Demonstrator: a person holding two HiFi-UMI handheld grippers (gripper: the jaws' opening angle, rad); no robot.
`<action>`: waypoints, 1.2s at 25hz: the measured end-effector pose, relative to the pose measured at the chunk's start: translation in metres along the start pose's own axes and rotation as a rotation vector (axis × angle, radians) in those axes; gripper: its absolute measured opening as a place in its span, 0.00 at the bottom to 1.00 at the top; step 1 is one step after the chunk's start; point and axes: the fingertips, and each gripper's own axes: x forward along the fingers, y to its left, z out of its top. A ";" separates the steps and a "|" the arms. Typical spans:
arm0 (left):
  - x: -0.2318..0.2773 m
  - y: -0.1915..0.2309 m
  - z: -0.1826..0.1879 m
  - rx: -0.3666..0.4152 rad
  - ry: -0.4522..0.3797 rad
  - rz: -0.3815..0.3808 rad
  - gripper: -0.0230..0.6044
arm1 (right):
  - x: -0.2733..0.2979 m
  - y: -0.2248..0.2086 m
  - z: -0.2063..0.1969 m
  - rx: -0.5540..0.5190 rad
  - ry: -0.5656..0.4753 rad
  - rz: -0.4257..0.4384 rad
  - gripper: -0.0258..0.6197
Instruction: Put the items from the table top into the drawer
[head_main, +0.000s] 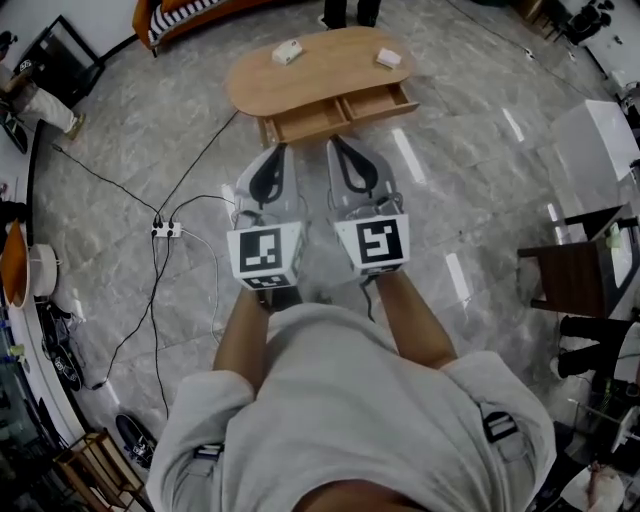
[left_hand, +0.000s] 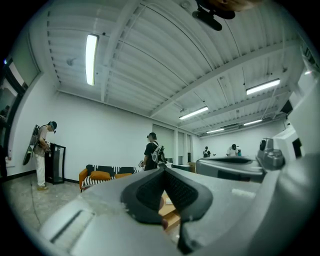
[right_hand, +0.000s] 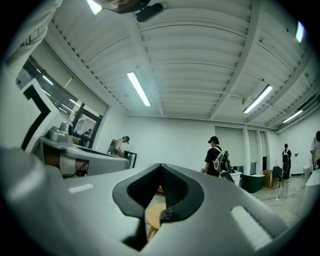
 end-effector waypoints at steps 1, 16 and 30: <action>0.008 0.001 -0.004 -0.009 0.006 -0.006 0.07 | 0.005 -0.003 -0.003 -0.002 0.002 -0.003 0.05; 0.206 0.094 -0.043 -0.126 0.065 -0.057 0.07 | 0.195 -0.080 -0.062 -0.006 0.121 -0.043 0.05; 0.347 0.175 -0.095 -0.173 0.183 -0.051 0.07 | 0.342 -0.129 -0.136 0.039 0.257 0.000 0.05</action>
